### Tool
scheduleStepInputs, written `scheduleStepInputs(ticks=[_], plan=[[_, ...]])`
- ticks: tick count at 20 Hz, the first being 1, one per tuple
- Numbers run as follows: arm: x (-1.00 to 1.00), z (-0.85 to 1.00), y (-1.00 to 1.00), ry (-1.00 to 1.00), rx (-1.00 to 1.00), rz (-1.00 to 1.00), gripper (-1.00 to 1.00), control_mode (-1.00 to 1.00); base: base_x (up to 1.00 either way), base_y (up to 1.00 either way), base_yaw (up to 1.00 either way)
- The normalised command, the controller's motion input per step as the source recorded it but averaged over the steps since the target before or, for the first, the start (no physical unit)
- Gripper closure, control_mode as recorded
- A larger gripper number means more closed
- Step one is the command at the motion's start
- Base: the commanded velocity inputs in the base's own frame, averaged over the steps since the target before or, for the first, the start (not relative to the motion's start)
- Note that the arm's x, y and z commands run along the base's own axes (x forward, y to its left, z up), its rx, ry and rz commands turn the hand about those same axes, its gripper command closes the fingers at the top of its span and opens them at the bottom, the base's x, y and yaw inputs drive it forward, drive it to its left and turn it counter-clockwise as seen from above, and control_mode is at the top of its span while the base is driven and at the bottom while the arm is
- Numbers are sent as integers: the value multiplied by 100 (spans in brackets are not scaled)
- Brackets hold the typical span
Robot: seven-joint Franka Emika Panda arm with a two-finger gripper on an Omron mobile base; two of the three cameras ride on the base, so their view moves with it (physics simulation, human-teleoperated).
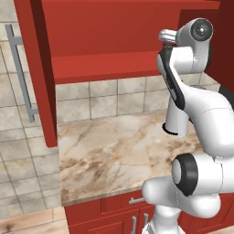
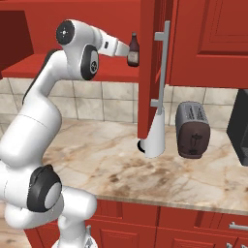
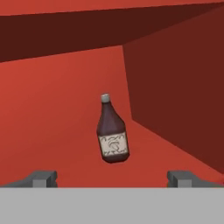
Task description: Move the ketchup and ketchup from the cabinet to the dining counter.
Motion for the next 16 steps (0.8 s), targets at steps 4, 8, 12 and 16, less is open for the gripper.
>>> scheduleStepInputs(ticks=[4, 8, 12, 16], plan=[[24, 0, 0, 9, 0, 0, -100, -100, 0, 0, 0], [23, 0, -2, 4, 0, 0, -100, -100, 0, 0, 0], [17, -1, 0, 0, 0, 0, -100, -100, 0, 0, 0], [29, -6, -2, 0, -2, 0, -100, -100, 0, 0, 0]])
